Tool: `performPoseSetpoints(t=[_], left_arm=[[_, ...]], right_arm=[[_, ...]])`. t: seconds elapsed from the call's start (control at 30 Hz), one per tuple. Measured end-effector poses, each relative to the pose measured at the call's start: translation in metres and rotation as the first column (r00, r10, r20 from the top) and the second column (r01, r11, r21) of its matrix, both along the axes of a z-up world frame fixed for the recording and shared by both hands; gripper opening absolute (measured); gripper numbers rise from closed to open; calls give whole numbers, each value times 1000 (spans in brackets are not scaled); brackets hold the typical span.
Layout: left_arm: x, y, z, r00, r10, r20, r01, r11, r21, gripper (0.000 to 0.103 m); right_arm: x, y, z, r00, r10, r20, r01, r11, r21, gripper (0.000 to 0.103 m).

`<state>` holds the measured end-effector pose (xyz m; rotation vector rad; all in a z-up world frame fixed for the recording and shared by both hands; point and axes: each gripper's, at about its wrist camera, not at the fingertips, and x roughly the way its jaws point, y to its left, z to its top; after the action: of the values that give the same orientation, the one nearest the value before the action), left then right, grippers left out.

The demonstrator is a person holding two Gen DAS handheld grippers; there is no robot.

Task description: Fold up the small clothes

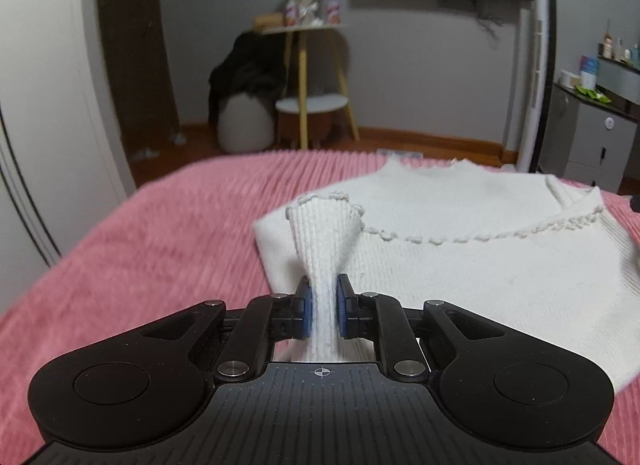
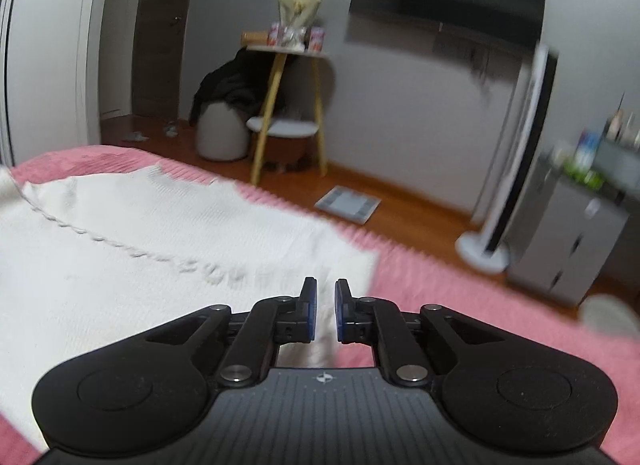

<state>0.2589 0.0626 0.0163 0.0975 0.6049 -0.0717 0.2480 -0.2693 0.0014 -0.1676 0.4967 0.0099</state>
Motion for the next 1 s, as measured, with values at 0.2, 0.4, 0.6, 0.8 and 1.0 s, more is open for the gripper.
performPoseSetpoints(t=[0.2,0.4,0.6,0.8,1.0], left_arm=[[12,-2,-4,997,27,-66,-26,1000,5,15],[-5,-8,-13,1000,13,-28,-11,998,61,15],[-5,-3,-9,1000,19,-12,-19,1000,19,15],[-7,-3,-9,1000,6,-10,-6,1000,20,15],[-5,2,-6,1000,10,-16,-10,1000,5,15]], right_arm=[[20,-12,0,992,14,-122,0,993,114,7],[19,-20,-15,987,-6,-161,31,987,155,34],[15,-11,-14,989,46,-144,-21,985,170,28],[27,-7,-21,983,44,-177,-14,986,168,21],[28,3,-23,981,69,-181,-46,991,126,6]])
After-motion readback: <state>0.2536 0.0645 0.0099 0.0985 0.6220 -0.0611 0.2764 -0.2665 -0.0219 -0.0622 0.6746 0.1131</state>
